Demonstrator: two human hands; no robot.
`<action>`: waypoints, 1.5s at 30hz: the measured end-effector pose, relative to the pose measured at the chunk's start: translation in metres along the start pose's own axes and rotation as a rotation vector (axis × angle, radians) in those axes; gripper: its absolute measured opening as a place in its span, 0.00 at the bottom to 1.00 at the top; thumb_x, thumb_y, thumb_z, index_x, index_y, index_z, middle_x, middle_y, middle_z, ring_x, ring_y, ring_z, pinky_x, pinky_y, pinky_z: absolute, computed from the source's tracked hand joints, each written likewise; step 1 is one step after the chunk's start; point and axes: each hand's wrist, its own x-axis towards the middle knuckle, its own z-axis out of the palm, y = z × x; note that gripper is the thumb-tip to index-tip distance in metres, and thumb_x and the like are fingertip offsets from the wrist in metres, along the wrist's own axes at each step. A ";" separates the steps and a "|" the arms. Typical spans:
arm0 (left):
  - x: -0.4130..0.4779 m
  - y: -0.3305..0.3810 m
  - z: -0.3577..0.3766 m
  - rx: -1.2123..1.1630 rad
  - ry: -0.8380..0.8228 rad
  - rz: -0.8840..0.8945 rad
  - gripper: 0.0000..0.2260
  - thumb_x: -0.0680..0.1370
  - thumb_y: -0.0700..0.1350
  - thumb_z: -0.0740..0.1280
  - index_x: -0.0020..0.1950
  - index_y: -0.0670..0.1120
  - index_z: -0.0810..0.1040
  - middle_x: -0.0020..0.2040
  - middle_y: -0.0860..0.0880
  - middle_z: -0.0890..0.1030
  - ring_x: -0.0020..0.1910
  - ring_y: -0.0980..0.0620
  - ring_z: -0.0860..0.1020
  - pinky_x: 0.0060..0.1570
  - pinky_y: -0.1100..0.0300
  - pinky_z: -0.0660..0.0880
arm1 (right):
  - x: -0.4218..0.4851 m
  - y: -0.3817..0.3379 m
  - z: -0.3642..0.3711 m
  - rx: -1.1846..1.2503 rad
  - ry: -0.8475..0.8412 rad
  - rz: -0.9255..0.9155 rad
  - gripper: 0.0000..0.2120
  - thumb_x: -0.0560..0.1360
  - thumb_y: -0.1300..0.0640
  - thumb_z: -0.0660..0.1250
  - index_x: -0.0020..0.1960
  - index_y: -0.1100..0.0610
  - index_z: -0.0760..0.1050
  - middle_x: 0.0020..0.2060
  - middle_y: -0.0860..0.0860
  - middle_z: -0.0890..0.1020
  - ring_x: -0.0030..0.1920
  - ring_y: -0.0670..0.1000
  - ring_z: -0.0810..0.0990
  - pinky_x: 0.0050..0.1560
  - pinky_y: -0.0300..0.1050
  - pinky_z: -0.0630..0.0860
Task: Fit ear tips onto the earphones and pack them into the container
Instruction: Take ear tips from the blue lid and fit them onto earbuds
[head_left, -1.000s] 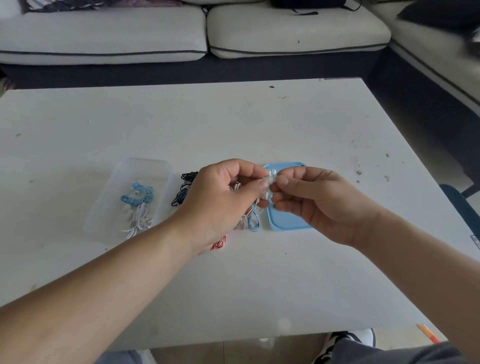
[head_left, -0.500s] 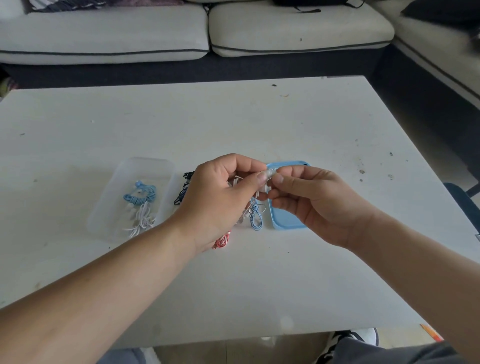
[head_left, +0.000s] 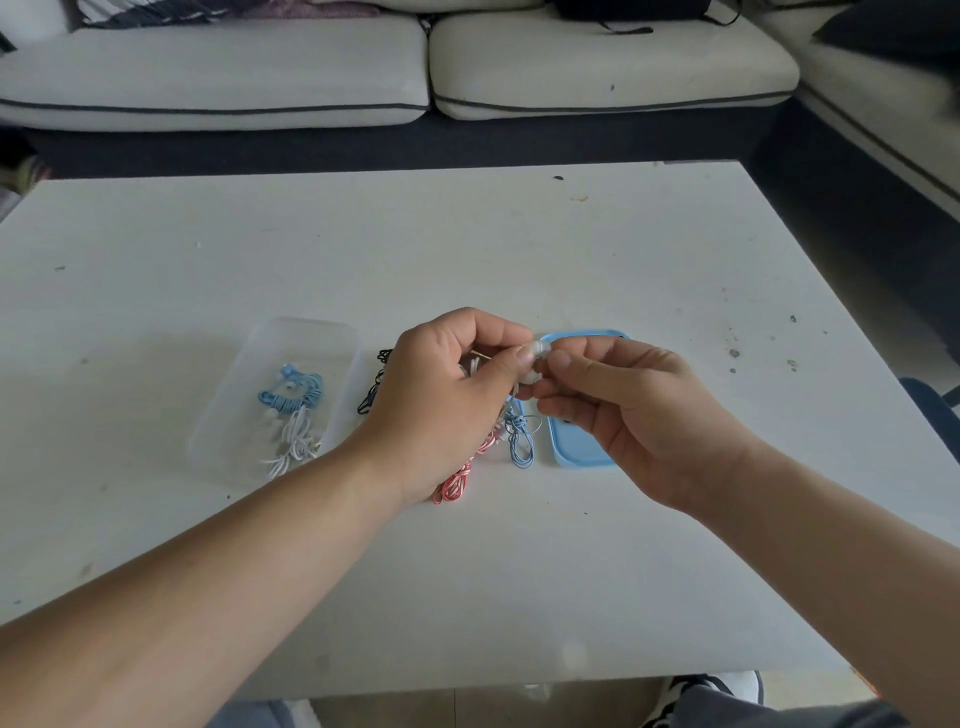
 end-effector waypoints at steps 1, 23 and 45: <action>0.000 0.000 0.000 0.006 -0.006 -0.016 0.02 0.79 0.41 0.74 0.51 0.46 0.85 0.38 0.56 0.86 0.33 0.63 0.81 0.36 0.71 0.75 | 0.000 0.000 0.000 -0.027 0.017 -0.012 0.05 0.77 0.66 0.69 0.49 0.67 0.82 0.45 0.64 0.84 0.48 0.60 0.86 0.47 0.44 0.82; -0.001 0.006 -0.003 -0.245 -0.172 -0.197 0.03 0.79 0.38 0.72 0.52 0.43 0.83 0.40 0.49 0.85 0.38 0.50 0.85 0.41 0.57 0.77 | 0.002 -0.007 -0.019 -0.039 -0.165 0.075 0.09 0.73 0.62 0.70 0.52 0.65 0.82 0.47 0.63 0.80 0.50 0.61 0.79 0.50 0.47 0.82; 0.001 0.003 -0.002 -0.288 -0.226 -0.280 0.07 0.77 0.35 0.73 0.54 0.43 0.85 0.45 0.47 0.87 0.46 0.49 0.86 0.53 0.51 0.77 | 0.001 -0.008 -0.025 -0.060 -0.099 0.148 0.15 0.73 0.57 0.72 0.56 0.65 0.80 0.42 0.57 0.82 0.38 0.52 0.81 0.41 0.44 0.81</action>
